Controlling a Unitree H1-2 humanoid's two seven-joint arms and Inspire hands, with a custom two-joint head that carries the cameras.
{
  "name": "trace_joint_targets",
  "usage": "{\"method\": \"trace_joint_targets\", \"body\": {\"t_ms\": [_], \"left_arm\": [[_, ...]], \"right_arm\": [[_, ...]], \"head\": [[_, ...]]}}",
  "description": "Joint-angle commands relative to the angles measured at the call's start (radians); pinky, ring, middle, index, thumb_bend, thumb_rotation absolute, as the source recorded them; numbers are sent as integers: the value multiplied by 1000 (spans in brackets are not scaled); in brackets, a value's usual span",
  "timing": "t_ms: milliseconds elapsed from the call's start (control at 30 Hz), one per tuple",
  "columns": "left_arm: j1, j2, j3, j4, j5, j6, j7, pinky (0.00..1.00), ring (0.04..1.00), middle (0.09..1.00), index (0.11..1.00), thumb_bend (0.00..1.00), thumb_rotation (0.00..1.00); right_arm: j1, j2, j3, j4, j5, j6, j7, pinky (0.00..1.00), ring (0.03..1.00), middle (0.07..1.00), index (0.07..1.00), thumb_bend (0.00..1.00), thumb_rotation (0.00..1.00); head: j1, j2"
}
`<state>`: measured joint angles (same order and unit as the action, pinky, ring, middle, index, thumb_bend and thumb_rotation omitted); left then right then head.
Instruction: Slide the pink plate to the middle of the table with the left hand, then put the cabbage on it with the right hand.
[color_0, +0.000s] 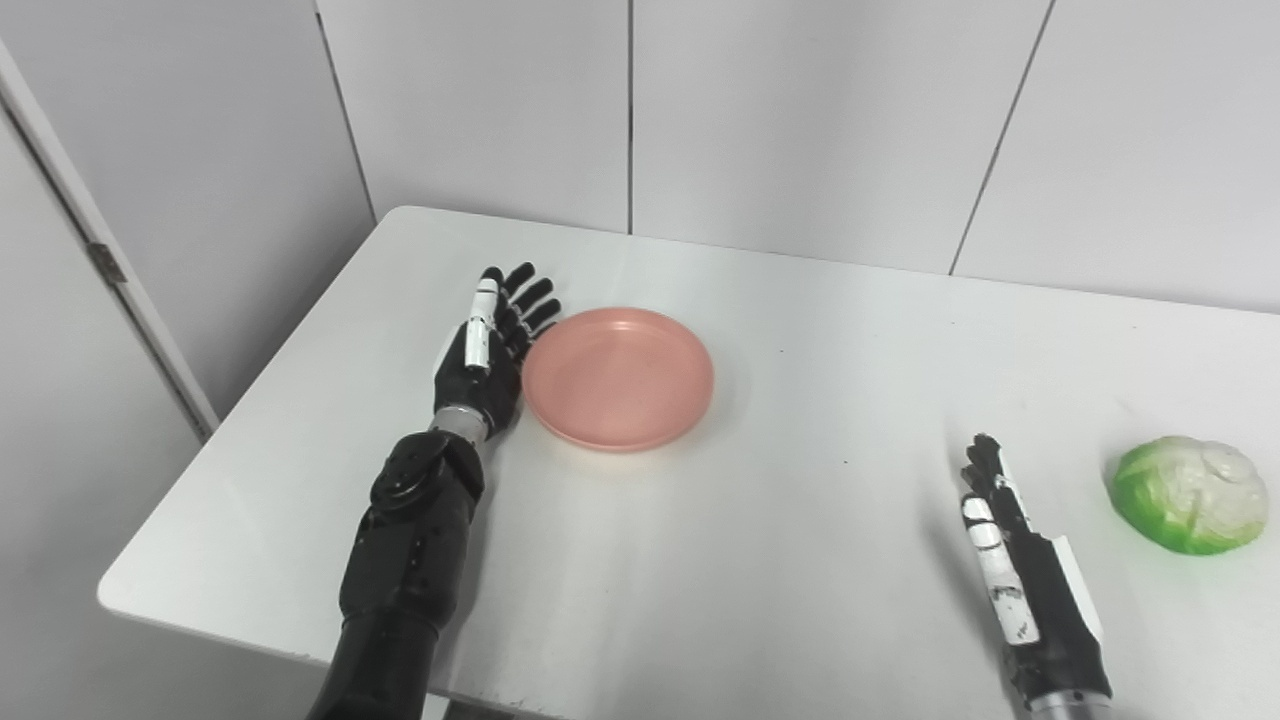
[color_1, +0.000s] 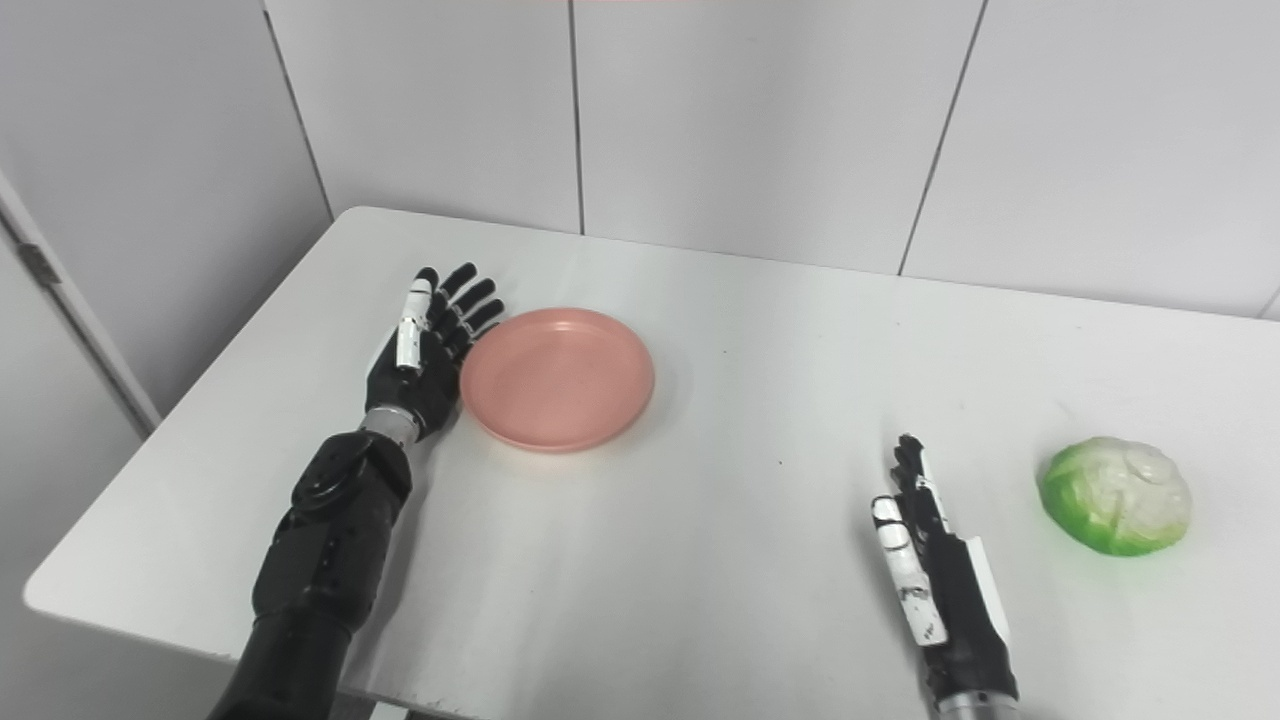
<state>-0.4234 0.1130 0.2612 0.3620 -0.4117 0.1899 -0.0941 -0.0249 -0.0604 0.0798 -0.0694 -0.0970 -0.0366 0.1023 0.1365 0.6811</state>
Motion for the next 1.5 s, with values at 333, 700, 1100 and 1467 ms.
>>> {"method": "trace_joint_targets", "body": {"t_ms": [333, 700, 1100, 1467], "left_arm": [[42, -95, -105, -165, -18, 131, -34, 904, 894, 898, 887, 359, 1000], [98, -152, -169, -224, -8, 158, -57, 888, 888, 895, 883, 367, 1000], [110, -151, -190, -246, -3, 161, -75, 903, 894, 902, 891, 383, 1000], [110, -150, -176, -260, 14, 148, -49, 884, 884, 891, 880, 369, 1000]], "right_arm": [[-8, 40, 22, -6, -15, 17, -22, 967, 999, 1000, 995, 352, 1000], [-13, 57, 33, -5, -47, 23, -34, 969, 999, 1000, 994, 358, 1000], [-18, 66, 42, 12, -67, 4, -56, 956, 994, 999, 992, 359, 1000], [-22, 67, 27, 10, -60, 12, -65, 949, 996, 1000, 990, 387, 1000]], "head": [[-70, 18], [-151, 33], [-212, 44], [-250, 45]]}}
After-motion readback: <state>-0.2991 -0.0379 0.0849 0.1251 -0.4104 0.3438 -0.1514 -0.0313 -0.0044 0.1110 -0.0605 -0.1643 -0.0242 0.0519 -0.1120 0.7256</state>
